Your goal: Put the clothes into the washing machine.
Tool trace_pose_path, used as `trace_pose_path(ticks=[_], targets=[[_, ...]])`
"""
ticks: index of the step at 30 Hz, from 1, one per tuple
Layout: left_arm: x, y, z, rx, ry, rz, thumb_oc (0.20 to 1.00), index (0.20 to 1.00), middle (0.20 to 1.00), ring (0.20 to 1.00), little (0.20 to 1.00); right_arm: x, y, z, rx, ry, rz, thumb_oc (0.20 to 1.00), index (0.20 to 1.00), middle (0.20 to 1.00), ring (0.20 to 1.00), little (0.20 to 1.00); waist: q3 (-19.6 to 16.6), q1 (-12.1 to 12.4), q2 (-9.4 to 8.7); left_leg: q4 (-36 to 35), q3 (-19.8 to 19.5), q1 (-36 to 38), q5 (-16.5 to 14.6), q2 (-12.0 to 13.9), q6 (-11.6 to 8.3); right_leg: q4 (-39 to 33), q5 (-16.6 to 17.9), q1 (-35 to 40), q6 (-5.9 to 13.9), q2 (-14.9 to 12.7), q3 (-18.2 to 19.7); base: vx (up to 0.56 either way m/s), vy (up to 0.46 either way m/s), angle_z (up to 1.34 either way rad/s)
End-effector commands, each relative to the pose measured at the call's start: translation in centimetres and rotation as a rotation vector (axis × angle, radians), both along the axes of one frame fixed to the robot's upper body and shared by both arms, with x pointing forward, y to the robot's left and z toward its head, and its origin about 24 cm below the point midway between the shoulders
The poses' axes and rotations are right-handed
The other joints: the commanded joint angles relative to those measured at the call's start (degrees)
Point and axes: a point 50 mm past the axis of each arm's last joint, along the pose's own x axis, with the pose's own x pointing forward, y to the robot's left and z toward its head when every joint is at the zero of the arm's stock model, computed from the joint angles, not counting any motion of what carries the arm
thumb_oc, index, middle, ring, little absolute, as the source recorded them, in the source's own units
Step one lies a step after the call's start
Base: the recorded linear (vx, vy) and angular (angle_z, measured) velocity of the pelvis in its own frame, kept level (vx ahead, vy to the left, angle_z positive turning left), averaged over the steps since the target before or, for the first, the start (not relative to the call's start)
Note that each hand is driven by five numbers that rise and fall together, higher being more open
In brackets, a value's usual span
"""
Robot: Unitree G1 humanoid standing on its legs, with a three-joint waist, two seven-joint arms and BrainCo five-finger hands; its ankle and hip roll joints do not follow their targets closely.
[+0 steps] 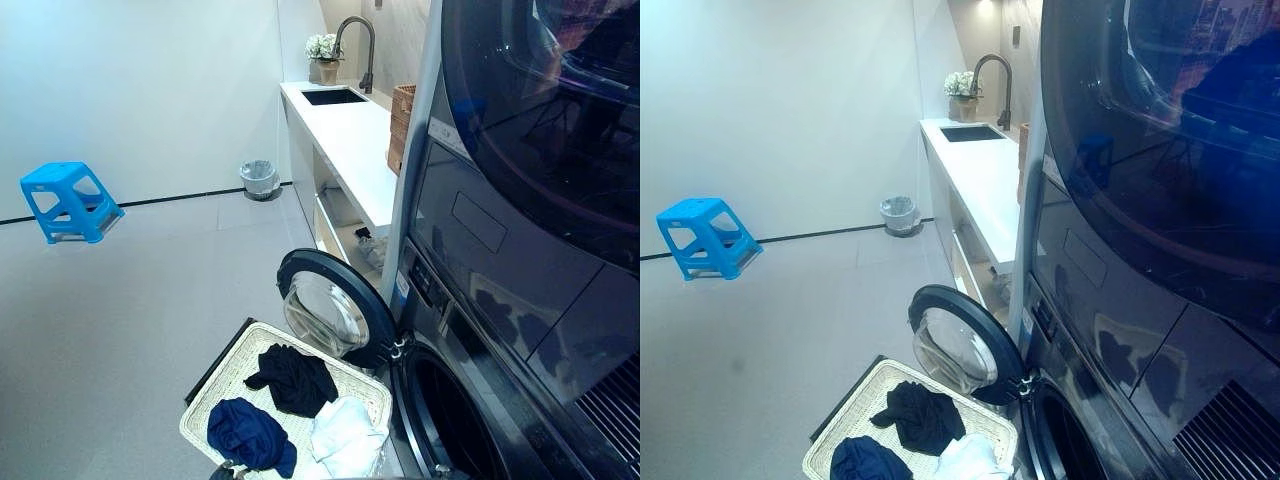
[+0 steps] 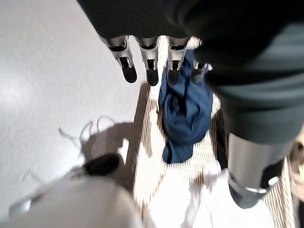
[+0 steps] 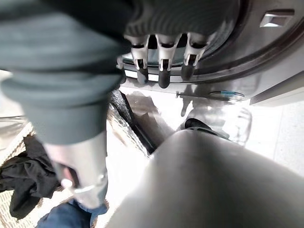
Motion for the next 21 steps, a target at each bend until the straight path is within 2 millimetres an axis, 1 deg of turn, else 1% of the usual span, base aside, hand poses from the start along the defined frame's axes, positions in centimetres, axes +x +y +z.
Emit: trace_pose_path(ticks=[1,2,3,4,6,7,9,11,12,13,14,15,16,17,18,19,20,21], targets=[[4.9,0.4,1.8,0.169,-0.173,-0.068,1.000,1.000,1.000,1.000,1.000,2.6,0.3,0.6,-0.014,-0.051,0.089,1.000,1.000,1.000,1.000,1.000,4.0,0.2,-1.39,0.7,2.1,-1.3,-1.0,-3.9,2.30,2.7,-1.0,-1.3,3.45,-0.9,1.6,-0.04,0.083,0.00],[5.4,0.5,2.1,0.200,-0.193,-0.088,1.000,1.000,1.000,1.000,1.000,3.0,0.1,0.8,-0.019,-0.060,0.092,1.000,1.000,1.000,1.000,1.000,4.4,0.1,-1.17,0.8,2.0,-1.9,-0.8,-3.9,2.26,2.9,-0.9,-2.0,3.41,-1.0,1.7,-0.06,0.110,0.01],[6.4,0.7,2.7,0.260,-0.235,-0.112,1.000,1.000,1.000,1.000,1.000,3.7,-0.4,1.1,-0.023,-0.083,0.085,1.000,1.000,1.000,1.000,1.000,5.2,-0.2,-0.76,0.8,1.8,-2.9,-0.4,-3.9,2.24,3.0,-0.7,-3.2,3.33,-0.9,2.1,-0.06,0.110,0.01],[6.8,0.8,2.9,0.273,-0.246,-0.109,1.000,1.000,1.000,1.000,1.000,4.0,-0.5,1.3,-0.021,-0.093,0.079,1.000,1.000,1.000,1.000,1.000,5.6,-0.3,-0.65,0.8,1.8,-3.3,-0.3,-3.9,2.23,3.0,-0.5,-3.7,3.33,-0.9,2.2,-0.07,0.128,0.01],[8.0,1.0,3.6,0.314,-0.289,-0.087,1.000,1.000,1.000,1.000,1.000,5.3,-1.0,1.9,-0.011,-0.139,0.050,1.000,1.000,1.000,1.000,1.000,7.1,-0.7,-0.34,1.2,1.9,-4.8,0.0,-3.9,2.21,3.1,-0.1,-5.4,3.30,-1.0,2.9,-0.08,0.106,-0.01],[8.4,1.1,3.9,0.331,-0.304,-0.086,1.000,1.000,1.000,1.000,1.000,5.7,-1.1,2.1,-0.009,-0.156,0.049,1.000,1.000,1.000,1.000,1.000,7.8,-0.9,-0.31,1.4,1.9,-5.5,0.1,-3.9,2.18,3.1,0.1,-6.1,3.28,-1.0,3.2,-0.13,0.116,0.00],[10.5,1.3,5.1,0.384,-0.367,-0.079,1.000,1.000,1.000,1.000,1.000,7.7,-1.3,3.2,-0.011,-0.227,0.063,1.000,1.000,1.000,1.000,1.000,10.6,-1.3,-0.33,3.1,2.2,-8.9,0.3,-4.0,2.05,3.4,1.0,-9.2,3.05,-0.9,4.4,-0.15,0.114,-0.01],[11.2,1.3,5.5,0.396,-0.386,-0.070,1.000,1.000,1.000,1.000,1.000,8.4,-1.3,3.5,-0.012,-0.248,0.066,1.000,1.000,1.000,1.000,1.000,11.5,-1.4,-0.38,3.8,2.2,-10.1,0.4,-4.1,1.99,3.5,1.3,-10.2,2.97,-0.9,4.8,-0.11,0.097,-0.05],[12.6,1.6,6.4,0.413,-0.419,-0.041,1.000,1.000,1.000,1.000,1.000,9.9,-1.1,4.3,-0.013,-0.295,0.070,1.000,1.000,1.000,1.000,1.000,13.6,-1.7,-0.56,5.4,2.4,-12.6,0.4,-4.2,1.90,3.7,2.0,-12.5,2.85,-0.9,5.7,-0.12,0.111,-0.08],[12.7,1.6,6.5,0.414,-0.420,-0.040,1.000,1.000,1.000,1.000,1.000,10.0,-1.1,4.3,-0.013,-0.298,0.068,1.000,1.000,1.000,1.000,1.000,13.7,-1.7,-0.58,5.5,2.4,-12.8,0.4,-4.2,1.89,3.7,2.0,-12.7,2.86,-0.9,5.8,-0.12,0.123,-0.21],[13.2,1.8,6.9,0.424,-0.433,-0.028,1.000,1.000,1.000,1.000,1.000,10.7,-1.0,4.7,-0.008,-0.325,0.060,1.000,1.000,1.000,1.000,1.000,14.8,-1.9,-0.81,6.4,2.5,-14.1,0.5,-4.3,1.88,3.9,2.4,-13.9,2.88,-0.9,6.3,-0.11,0.084,-0.23],[14.2,2.2,7.7,0.438,-0.460,-0.009,1.000,1.000,1.000,1.000,1.000,11.8,-0.7,5.4,0.003,-0.370,0.050,1.000,1.000,1.000,1.000,1.000,16.6,-2.2,-1.29,7.5,2.8,-16.1,0.5,-4.2,1.93,4.4,2.9,-15.9,2.99,-0.9,7.0,-0.14,0.111,-0.22],[14.7,2.5,8.1,0.447,-0.471,0.000,1.000,1.000,1.000,1.000,1.000,12.3,-0.6,5.7,0.011,-0.396,0.042,1.000,1.000,1.000,1.000,1.000,17.5,-2.3,-1.58,8.0,2.9,-17.3,0.6,-4.2,1.99,4.8,3.2,-17.2,3.06,-0.9,7.5,-0.11,0.075,-0.11],[14.8,2.5,8.2,0.448,-0.473,0.001,1.000,1.000,1.000,1.000,1.000,12.3,-0.6,5.8,0.012,-0.399,0.042,1.000,1.000,1.000,1.000,1.000,17.6,-2.3,-1.62,8.1,2.9,-17.5,0.6,-4.2,2.00,4.8,3.2,-17.5,3.08,-0.9,7.6,-0.11,0.084,-0.14],[15.8,3.2,9.2,0.463,-0.495,0.023,1.000,1.000,1.000,1.000,1.000,13.4,-0.2,6.4,0.032,-0.445,0.029,1.000,1.000,1.000,1.000,1.000,19.3,-2.5,-2.29,9.0,3.2,-19.7,0.7,-4.3,2.10,5.6,3.8,-20.1,3.36,-0.9,8.2,-0.08,0.056,-0.17],[15.9,3.3,9.3,0.464,-0.496,0.025,1.000,1.000,1.000,1.000,1.000,13.5,-0.1,6.5,0.034,-0.448,0.028,1.000,1.000,1.000,1.000,1.000,19.4,-2.6,-2.36,9.1,3.2,-19.9,0.7,-4.3,2.11,5.7,3.9,-20.4,3.38,-0.9,8.3,-0.12,0.063,-0.28],[16.7,4.3,10.3,0.474,-0.516,0.065,1.000,1.000,1.000,1.000,1.000,14.3,0.3,7.0,0.057,-0.479,0.019,1.000,1.000,1.000,1.000,1.000,20.6,-2.8,-3.30,9.5,3.3,-21.6,0.8,-4.3,2.21,6.3,4.2,-22.5,3.49,-0.6,9.0,-0.06,0.016,-0.21],[16.9,4.5,10.5,0.473,-0.520,0.079,1.000,1.000,1.000,1.000,1.000,14.5,0.5,7.2,0.063,-0.485,0.018,1.000,1.000,1.000,1.000,1.000,20.8,-2.8,-3.54,9.6,3.2,-21.9,0.9,-4.3,2.26,6.4,4.3,-22.9,3.52,-0.5,9.2,-0.08,0.018,-0.19]])
